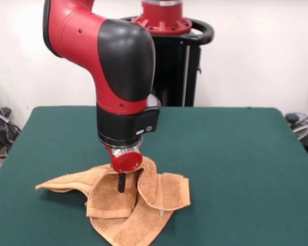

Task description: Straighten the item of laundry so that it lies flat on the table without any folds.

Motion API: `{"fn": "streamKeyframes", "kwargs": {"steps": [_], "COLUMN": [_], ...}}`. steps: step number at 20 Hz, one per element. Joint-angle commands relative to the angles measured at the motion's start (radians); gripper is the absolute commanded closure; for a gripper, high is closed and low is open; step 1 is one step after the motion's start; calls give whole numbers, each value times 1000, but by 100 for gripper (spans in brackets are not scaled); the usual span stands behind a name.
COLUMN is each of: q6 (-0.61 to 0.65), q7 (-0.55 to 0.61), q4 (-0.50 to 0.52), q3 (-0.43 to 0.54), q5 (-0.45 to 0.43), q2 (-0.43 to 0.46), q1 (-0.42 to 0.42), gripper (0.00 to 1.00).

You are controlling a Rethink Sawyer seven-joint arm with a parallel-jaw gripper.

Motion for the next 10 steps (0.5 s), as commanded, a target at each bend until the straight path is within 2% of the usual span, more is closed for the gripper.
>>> {"fn": "streamKeyframes", "kwargs": {"steps": [1, 6, 7, 10], "q6": [118, 123, 147, 144], "q7": [70, 51, 42, 12], "q4": [14, -34, -47, -41], "q3": [114, 56, 53, 75], "q5": [-20, -77, -97, -107], "q2": [26, 50, 53, 44], "q1": [-13, 15, 13, -3], "gripper": [0, 0, 100, 100]}}
